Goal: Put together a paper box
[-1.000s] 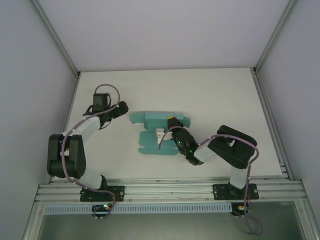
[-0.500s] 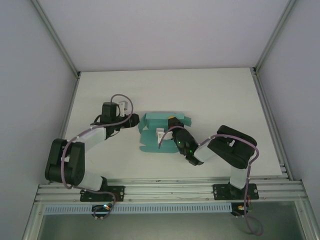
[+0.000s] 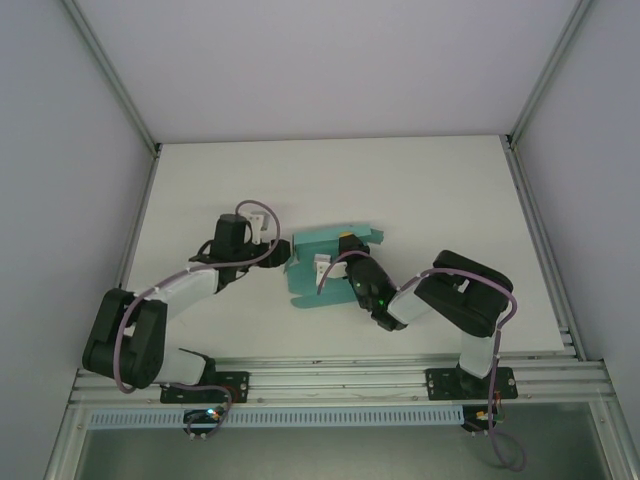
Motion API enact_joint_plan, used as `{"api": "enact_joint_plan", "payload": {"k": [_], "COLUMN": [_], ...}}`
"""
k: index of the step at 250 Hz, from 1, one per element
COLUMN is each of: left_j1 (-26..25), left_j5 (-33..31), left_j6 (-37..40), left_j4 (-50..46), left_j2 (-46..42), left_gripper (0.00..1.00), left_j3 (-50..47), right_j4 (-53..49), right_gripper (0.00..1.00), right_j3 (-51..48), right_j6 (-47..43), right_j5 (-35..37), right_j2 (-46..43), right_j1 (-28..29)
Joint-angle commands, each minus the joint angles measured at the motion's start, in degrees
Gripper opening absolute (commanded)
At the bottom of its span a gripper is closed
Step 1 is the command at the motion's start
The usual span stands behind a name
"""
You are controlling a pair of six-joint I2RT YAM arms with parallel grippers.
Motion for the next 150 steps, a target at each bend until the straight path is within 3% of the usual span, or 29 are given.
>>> {"api": "enact_joint_plan", "payload": {"k": [1,34,58,79,132,150], "left_j1": [0.59,3.03,6.39,9.98,11.27,11.14], "left_j5": [-6.44,-6.56,-9.29,-13.6,-2.9,-1.88], "left_j6": [-3.11,-4.97,-8.38,-10.91,-4.45,-3.76], "left_j4": [-6.95,-6.32,-7.62,-13.72,-7.73,-6.9], "left_j2": [-0.2,-5.23,-9.33,-10.73,-11.01,-8.7], "left_gripper": [0.8,0.86,1.0,1.0,0.96,0.92], "left_j3": [2.67,1.01,-0.64,-0.32,-3.25,-2.25], "right_j4": [-1.83,-5.57,-10.73,-15.94,-25.68,-27.83], "right_gripper": [0.0,0.0,0.0,0.0,0.0,0.0], "right_j3": [1.36,2.37,2.6,3.5,5.12,5.87], "right_j6": [3.61,6.47,8.95,12.33,17.41,18.5], "right_j5": [0.89,0.42,-1.68,-2.51,-5.63,-6.15], "right_j2": [0.4,-1.82,-4.06,-5.69,-8.04,-8.14], "right_j1": [-0.46,-1.37,-1.75,-2.17,-3.09,-3.63]}}
